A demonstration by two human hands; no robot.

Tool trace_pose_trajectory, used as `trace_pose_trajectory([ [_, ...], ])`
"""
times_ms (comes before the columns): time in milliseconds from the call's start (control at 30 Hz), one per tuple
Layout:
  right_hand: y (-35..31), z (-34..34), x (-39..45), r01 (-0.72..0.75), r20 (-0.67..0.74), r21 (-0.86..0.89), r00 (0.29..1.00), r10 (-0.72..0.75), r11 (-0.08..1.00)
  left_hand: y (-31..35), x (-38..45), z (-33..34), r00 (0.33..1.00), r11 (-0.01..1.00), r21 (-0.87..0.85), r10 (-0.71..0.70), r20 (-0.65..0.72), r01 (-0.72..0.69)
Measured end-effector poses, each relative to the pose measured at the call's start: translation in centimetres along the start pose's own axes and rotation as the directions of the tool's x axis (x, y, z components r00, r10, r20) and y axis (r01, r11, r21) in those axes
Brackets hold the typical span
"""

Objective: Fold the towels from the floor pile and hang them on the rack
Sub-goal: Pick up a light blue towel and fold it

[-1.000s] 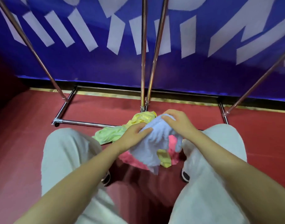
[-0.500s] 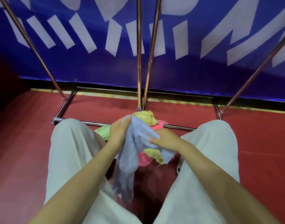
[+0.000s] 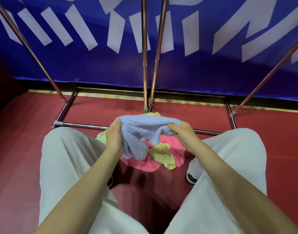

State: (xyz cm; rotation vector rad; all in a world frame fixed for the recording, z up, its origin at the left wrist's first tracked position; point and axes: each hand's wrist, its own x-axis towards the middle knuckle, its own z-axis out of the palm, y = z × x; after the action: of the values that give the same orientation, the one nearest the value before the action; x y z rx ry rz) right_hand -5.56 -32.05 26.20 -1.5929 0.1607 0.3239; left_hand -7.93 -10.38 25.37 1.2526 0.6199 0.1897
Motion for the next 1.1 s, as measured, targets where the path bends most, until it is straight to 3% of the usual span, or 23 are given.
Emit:
trace_pose_trajectory([
  [100, -0.8, 0.3, 0.1, -0.019, -0.028, 0.406, 0.999, 0.033, 0.913, -1.2, 0.2, 0.2, 1.0, 0.997, 0.081, -0.016, -0.003, 0.016],
  [133, -1.1, 0.4, 0.1, -0.045, -0.064, 0.464, 0.994, 0.084, 0.885, -1.7, 0.1, 0.3, 1.0, 0.992, 0.123, -0.01, 0.012, 0.008],
  [200, -1.3, 0.3, 0.5, -0.117, -0.187, 0.414, 0.96, 0.21, 0.903, -2.4, -0.5, 0.6, 0.998, 0.971, 0.239, 0.004, 0.068, -0.021],
  [267, -1.1, 0.1, 0.9, -0.105, -0.268, 0.123, 0.954, 0.135, 0.987, -3.3, -1.1, 0.9, 0.99, 0.943, 0.328, 0.001, 0.143, -0.048],
  [333, -0.7, -0.1, 0.8, 0.027, -0.209, -0.337, 0.973, -0.102, 0.941, -4.0, -2.0, 1.4, 0.979, 0.92, 0.389, -0.028, 0.201, -0.053],
  [367, -0.5, -0.2, 0.6, 0.107, -0.138, -0.538, 0.967, -0.213, 0.836, -4.3, -2.4, 1.5, 0.972, 0.906, 0.419, -0.045, 0.23, -0.057],
  [433, -0.4, -0.1, 0.4, 0.214, -0.008, -0.778, 0.937, -0.35, 0.59, -5.0, -2.7, 1.6, 0.954, 0.89, 0.452, -0.079, 0.291, -0.064],
  [500, -0.5, -0.1, 0.3, 0.253, 0.071, -0.887, 0.902, -0.425, 0.388, -5.6, -2.8, 1.7, 0.933, 0.869, 0.492, -0.128, 0.338, -0.059],
  [533, -0.7, 0.0, 0.2, 0.279, 0.101, -0.899, 0.883, -0.459, 0.338, -5.8, -2.8, 1.8, 0.922, 0.86, 0.506, -0.138, 0.361, -0.07],
  [567, -0.9, 0.0, 0.1, 0.306, 0.111, -0.882, 0.874, -0.474, 0.358, -5.8, -2.9, 2.0, 0.911, 0.855, 0.511, -0.138, 0.389, -0.089],
  [667, -1.1, 0.1, -0.6, 0.396, 0.128, -0.702, 0.888, -0.442, 0.592, -5.2, -3.0, 2.8, 0.886, 0.89, 0.442, -0.11, 0.451, -0.114],
  [700, -1.0, 0.2, -0.9, 0.419, 0.168, -0.66, 0.891, -0.421, 0.624, -4.9, -3.1, 3.2, 0.88, 0.912, 0.396, -0.103, 0.464, -0.102],
  [833, -0.4, 0.8, -1.5, 0.497, 0.315, -0.627, 0.866, -0.388, 0.6, -4.2, -3.0, 4.4, 0.857, 0.944, 0.307, -0.053, 0.512, -0.125],
  [1100, -1.4, -0.5, -2.1, 0.456, 0.25, -0.637, 0.885, -0.393, 0.621, -4.7, -3.9, 5.7, 0.813, 0.955, 0.272, -0.068, 0.579, -0.114],
])
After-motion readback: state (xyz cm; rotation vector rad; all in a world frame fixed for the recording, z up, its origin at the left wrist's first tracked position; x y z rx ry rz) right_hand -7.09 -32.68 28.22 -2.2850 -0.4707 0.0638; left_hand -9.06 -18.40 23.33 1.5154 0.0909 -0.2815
